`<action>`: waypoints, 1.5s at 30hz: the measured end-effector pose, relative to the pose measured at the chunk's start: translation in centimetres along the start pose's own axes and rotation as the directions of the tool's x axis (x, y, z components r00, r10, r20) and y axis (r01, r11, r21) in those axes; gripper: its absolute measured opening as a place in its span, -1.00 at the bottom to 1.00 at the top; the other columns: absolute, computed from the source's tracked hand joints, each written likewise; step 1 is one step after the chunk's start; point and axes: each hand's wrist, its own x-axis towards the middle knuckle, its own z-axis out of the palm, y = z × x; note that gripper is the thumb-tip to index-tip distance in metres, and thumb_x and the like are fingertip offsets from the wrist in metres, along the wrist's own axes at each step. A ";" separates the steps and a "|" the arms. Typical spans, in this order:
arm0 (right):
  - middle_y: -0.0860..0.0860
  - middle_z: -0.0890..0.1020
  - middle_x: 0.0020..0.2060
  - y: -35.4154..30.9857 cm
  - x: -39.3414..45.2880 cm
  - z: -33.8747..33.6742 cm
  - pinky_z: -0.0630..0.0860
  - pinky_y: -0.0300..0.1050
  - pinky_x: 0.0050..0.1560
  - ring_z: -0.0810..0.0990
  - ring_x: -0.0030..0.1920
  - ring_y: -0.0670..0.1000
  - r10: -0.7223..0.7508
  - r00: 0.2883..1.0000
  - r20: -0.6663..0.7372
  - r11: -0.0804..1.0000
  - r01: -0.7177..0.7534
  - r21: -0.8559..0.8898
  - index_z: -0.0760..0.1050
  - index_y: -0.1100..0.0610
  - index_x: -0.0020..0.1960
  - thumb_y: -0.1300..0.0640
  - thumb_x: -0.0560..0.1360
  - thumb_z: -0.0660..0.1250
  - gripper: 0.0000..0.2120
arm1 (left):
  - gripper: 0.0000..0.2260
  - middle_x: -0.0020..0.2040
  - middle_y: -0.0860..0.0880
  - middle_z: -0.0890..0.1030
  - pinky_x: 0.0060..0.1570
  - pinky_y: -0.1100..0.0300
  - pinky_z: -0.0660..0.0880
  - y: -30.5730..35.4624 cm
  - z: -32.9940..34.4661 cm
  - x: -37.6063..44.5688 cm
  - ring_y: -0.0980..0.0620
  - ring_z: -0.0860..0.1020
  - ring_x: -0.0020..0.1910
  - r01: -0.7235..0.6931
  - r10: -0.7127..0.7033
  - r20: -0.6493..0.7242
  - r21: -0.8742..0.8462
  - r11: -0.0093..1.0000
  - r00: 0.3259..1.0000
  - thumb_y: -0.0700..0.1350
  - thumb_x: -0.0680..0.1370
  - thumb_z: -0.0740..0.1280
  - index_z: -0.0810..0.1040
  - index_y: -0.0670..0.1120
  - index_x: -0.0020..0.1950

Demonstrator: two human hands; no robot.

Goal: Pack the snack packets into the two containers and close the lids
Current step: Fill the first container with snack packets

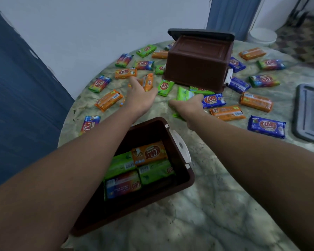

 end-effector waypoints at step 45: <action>0.01 0.53 0.30 8.3 -9.6 3.2 0.27 0.06 0.39 0.51 0.28 0.11 -0.282 0.489 0.826 -0.427 0.706 -0.564 0.32 -0.20 0.45 -0.11 0.47 0.42 -0.41 | -0.37 0.26 -0.03 0.39 0.28 -0.05 0.41 -16.9 -3.9 -16.9 -0.11 0.32 0.31 -0.280 0.121 0.294 0.593 0.755 0.948 0.11 0.39 0.54 0.43 0.07 0.41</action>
